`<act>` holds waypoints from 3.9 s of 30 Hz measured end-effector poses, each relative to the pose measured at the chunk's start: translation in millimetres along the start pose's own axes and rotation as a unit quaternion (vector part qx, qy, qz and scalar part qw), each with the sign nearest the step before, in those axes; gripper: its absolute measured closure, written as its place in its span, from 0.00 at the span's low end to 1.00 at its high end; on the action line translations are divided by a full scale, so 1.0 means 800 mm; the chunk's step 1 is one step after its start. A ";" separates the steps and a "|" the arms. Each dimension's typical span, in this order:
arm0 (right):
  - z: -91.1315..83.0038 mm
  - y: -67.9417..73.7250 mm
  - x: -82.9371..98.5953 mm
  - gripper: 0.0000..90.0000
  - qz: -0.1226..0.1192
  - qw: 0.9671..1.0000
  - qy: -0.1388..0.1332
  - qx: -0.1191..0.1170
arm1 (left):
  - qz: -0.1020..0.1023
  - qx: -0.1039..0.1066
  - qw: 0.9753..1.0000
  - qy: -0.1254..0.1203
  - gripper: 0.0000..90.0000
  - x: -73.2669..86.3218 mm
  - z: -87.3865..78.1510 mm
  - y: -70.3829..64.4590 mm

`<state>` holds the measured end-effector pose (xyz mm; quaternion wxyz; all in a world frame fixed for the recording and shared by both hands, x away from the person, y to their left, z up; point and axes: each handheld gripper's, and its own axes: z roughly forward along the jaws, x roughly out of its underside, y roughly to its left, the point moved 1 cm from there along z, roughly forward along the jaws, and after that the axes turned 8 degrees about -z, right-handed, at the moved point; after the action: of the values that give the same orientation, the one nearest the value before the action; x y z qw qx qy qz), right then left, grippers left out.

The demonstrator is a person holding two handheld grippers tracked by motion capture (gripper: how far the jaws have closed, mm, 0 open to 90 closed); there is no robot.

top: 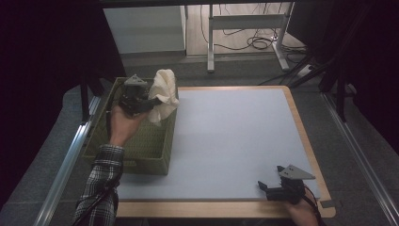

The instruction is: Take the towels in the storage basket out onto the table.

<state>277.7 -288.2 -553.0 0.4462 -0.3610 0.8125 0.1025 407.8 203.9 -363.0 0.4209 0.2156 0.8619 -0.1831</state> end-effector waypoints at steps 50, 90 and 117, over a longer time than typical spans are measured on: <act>0.000 0.000 0.000 0.03 -0.001 1.000 0.000 -0.002 | 0.067 0.105 0.990 0.070 0.81 0.008 0.173 -0.191; -0.002 0.000 -0.001 0.03 -0.003 1.000 0.005 -0.003 | 0.044 0.096 0.992 0.062 0.24 0.086 0.199 -0.193; 0.007 0.009 -0.042 0.29 0.000 0.999 0.012 -0.050 | 0.045 0.128 0.989 0.059 0.24 0.155 0.164 -0.203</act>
<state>288.2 -263.8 -530.6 0.4176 -0.3838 0.8118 0.1388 338.5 29.6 -516.9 0.3462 0.3170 0.8439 -0.2599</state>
